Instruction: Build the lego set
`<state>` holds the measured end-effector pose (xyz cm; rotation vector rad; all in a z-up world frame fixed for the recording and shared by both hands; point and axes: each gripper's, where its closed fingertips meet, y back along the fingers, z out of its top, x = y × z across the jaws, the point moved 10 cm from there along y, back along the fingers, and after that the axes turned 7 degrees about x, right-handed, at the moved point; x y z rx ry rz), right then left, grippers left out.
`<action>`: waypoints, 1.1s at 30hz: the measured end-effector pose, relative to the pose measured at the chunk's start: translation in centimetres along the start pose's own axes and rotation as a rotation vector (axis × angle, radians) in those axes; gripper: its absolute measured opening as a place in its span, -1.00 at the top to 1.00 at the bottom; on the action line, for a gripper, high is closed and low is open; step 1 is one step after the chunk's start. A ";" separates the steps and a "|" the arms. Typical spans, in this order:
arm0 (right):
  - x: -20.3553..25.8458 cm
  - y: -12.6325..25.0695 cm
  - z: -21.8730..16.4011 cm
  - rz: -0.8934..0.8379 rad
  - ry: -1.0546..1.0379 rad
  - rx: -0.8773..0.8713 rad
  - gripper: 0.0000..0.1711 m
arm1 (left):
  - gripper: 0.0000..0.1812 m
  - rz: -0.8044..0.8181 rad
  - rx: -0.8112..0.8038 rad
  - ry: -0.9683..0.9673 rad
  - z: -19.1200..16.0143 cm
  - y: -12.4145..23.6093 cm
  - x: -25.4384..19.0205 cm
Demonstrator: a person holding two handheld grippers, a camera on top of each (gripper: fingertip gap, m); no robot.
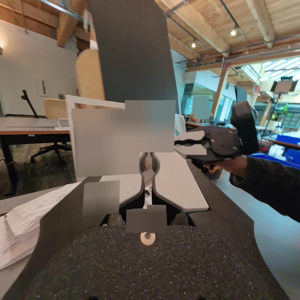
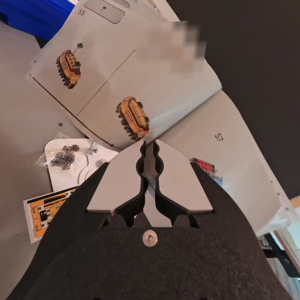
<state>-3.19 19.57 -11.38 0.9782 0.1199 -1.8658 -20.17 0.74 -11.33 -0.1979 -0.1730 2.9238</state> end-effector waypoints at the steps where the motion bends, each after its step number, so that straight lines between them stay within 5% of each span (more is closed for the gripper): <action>1: 0.3 -0.4 0.4 -0.007 0.017 0.014 0.93 | 0.98 -0.015 0.026 -0.014 0.0 -0.4 -0.4; 6: 1.5 -1.8 2.0 -0.071 0.112 0.101 0.96 | 0.96 -0.021 0.206 -0.046 -1.2 -4.2 -1.0; 11: 1.9 -2.0 2.3 -0.062 0.103 0.086 0.95 | 0.99 0.142 0.324 -0.169 -2.5 -7.9 0.5; 17: -2.1 2.4 -1.6 -0.115 -0.188 -0.086 0.89 | 1.00 0.190 0.380 -0.202 -3.3 -9.1 1.8; 24: -8.6 4.5 -11.8 -0.110 -0.566 -0.021 0.37 | 1.00 0.197 0.374 -0.223 -3.3 -9.1 1.8; 28: -9.9 2.9 -12.9 0.021 -0.566 0.002 0.12 | 1.00 0.193 0.372 -0.220 -3.4 -9.2 1.9; 33: -12.0 0.8 -13.1 0.249 -0.601 0.006 0.06 | 1.00 0.176 0.379 -0.228 -3.3 -9.2 2.1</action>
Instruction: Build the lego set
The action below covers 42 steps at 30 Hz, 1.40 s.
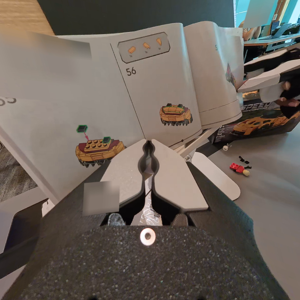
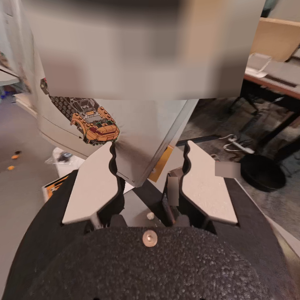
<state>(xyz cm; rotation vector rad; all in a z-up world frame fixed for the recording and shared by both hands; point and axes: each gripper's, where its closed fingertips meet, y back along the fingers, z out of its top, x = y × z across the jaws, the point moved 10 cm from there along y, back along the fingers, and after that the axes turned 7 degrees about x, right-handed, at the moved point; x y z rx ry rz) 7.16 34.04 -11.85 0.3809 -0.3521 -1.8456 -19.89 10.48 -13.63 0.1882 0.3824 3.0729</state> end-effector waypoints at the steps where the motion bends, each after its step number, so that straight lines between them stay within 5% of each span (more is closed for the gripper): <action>1: -0.3 -0.4 0.1 0.057 -0.013 0.009 0.10 | 1.00 -0.003 0.001 -0.001 0.0 0.0 0.1; 5: -0.9 -0.5 -0.1 0.164 -0.032 -0.012 0.44 | 1.00 -0.012 0.006 -0.010 0.1 -0.1 0.2; 13: 0.2 1.6 -1.3 0.169 -0.024 -0.054 0.61 | 1.00 0.020 0.016 0.011 0.0 -0.6 1.0; 33: 1.6 5.8 -1.5 -0.096 0.029 -0.144 0.61 | 1.00 0.023 -0.057 0.012 0.6 1.1 -0.3; 42: 8.1 8.6 -3.5 -0.210 0.066 -0.255 0.63 | 1.00 -0.087 -0.087 0.059 -0.7 3.6 -2.7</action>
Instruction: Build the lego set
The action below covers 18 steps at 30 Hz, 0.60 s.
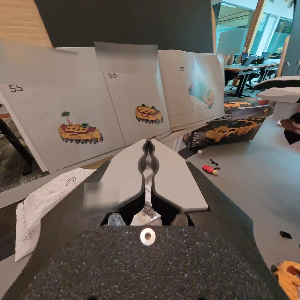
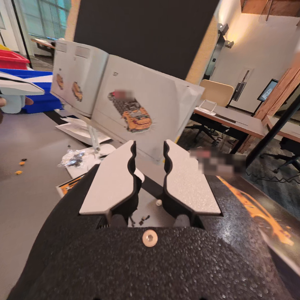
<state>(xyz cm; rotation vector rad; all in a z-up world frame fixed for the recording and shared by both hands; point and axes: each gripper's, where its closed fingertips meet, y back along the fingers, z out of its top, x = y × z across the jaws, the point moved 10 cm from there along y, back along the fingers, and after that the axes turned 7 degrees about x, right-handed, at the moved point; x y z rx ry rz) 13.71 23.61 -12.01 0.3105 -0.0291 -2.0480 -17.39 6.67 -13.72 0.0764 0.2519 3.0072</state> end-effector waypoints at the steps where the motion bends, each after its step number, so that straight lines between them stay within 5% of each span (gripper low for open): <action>1: 1.0 0.2 -0.2 0.017 -0.003 -0.007 0.64 | 1.00 -0.012 -0.001 -0.006 -0.1 0.4 -0.4; 6: 5.6 1.1 -1.8 0.115 0.001 0.008 0.65 | 1.00 -0.106 0.034 -0.040 -1.6 2.7 -2.8; 11: 8.5 2.0 -3.2 0.195 0.003 0.012 0.66 | 0.84 -0.415 0.253 -0.056 -5.0 4.3 -6.5; 18: 8.5 2.2 -3.5 0.163 -0.015 -0.002 0.69 | -0.05 -0.643 0.608 -0.308 -10.1 5.0 -13.9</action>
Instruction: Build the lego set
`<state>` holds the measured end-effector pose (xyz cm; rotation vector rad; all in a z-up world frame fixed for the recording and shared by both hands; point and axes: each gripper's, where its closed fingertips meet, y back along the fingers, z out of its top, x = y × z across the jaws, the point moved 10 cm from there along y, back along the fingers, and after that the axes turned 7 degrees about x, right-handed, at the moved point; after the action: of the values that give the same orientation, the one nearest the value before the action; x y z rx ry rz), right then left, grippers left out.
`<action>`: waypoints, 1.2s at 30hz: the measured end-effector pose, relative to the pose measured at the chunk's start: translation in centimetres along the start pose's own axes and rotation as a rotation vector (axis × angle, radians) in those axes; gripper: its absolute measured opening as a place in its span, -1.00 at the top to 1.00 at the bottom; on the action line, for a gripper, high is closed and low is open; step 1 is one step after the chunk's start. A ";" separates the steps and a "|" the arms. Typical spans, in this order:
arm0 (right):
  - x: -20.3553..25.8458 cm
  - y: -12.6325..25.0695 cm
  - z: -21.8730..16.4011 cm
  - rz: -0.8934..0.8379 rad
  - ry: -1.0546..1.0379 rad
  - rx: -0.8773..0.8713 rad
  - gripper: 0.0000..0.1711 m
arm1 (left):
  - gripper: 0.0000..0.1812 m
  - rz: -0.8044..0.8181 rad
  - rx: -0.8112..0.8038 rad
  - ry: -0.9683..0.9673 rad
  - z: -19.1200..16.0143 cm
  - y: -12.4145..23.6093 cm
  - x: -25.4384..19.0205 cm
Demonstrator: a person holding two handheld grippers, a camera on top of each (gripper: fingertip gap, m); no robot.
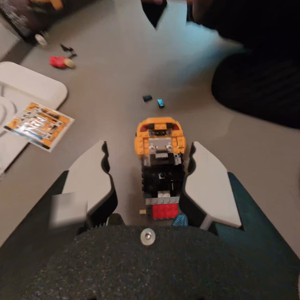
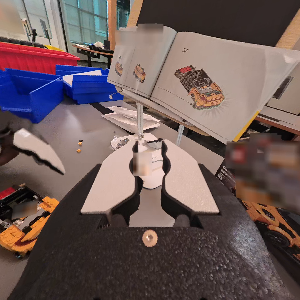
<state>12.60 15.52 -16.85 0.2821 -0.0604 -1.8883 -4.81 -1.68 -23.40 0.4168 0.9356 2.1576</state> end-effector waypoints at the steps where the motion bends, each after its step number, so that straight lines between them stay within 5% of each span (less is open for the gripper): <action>1: -0.1 0.0 0.0 -0.016 -0.009 -0.006 0.69 | -0.12 0.018 0.047 -0.034 -0.1 -0.6 -0.5; 4: -0.2 0.3 0.2 -0.054 -0.040 -0.032 0.69 | -0.12 0.029 0.142 -0.110 -0.4 -1.9 -1.5; 7: -0.3 0.4 0.3 -0.082 -0.040 -0.039 0.69 | 0.08 0.059 0.214 -0.168 -1.2 -2.5 -1.4; 9: -0.3 0.3 0.2 -0.088 -0.045 -0.037 0.69 | 0.26 0.063 0.203 -0.202 -1.4 -2.4 -1.3; 13: -0.3 0.0 -0.2 -0.080 -0.056 -0.024 0.69 | 0.31 0.089 0.173 -0.218 -1.7 -2.1 -0.5; 21: -0.2 -0.4 -0.7 -0.074 -0.066 -0.015 0.69 | 0.29 -0.048 -0.289 -0.010 0.0 1.3 0.9; 28: -1.3 -0.8 2.6 -0.179 -0.045 -0.101 0.69 | 1.00 0.324 -0.736 0.149 2.6 8.2 5.3; 36: -3.1 -3.9 6.0 -0.268 -0.033 -0.143 0.77 | 1.00 0.592 -0.858 0.231 7.8 11.5 10.4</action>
<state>8.62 19.16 -11.23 0.1667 0.0948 -2.1521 -13.39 4.44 -9.61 -0.0014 -0.1039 2.9279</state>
